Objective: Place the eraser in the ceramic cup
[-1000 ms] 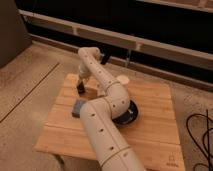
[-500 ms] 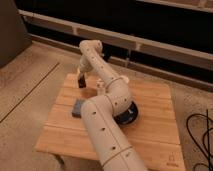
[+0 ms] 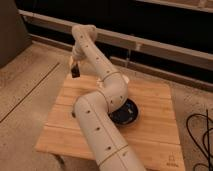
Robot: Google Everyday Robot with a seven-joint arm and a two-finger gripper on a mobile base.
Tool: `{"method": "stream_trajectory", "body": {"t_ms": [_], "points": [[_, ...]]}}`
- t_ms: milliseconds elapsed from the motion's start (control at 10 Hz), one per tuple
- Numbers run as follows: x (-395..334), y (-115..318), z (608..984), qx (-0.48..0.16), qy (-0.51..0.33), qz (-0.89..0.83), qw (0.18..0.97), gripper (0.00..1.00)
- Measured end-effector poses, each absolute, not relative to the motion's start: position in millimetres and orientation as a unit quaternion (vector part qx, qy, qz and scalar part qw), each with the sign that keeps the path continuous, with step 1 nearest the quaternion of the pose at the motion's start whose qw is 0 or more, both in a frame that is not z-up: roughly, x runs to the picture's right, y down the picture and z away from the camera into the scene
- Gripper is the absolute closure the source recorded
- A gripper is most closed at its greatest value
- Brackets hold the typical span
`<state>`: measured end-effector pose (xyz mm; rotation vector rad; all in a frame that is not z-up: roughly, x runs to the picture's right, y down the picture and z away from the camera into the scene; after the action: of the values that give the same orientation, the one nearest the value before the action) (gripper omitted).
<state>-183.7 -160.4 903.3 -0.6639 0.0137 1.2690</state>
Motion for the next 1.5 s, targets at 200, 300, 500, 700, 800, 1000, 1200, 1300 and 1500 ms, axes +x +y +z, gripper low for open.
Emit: {"method": "stream_trajectory", "body": {"t_ms": [200, 300, 500, 700, 800, 1000, 1200, 1300, 1500], "points": [[-172, -149, 899, -0.289, 0.013, 0.589, 0.754, 1.00], [-166, -148, 898, -0.281, 0.010, 0.592, 0.755, 1.00], [-165, -166, 879, -0.264, -0.026, 0.600, 0.755, 1.00], [-165, -169, 876, -0.261, -0.030, 0.601, 0.755, 1.00], [-164, -168, 878, -0.262, -0.029, 0.601, 0.755, 1.00], [-136, -137, 918, -0.274, 0.013, 0.615, 0.740, 1.00], [-94, -90, 976, -0.294, 0.079, 0.629, 0.715, 1.00], [-86, -71, 994, -0.305, 0.105, 0.630, 0.707, 1.00], [-84, -49, 1012, -0.320, 0.131, 0.628, 0.697, 1.00]]}}
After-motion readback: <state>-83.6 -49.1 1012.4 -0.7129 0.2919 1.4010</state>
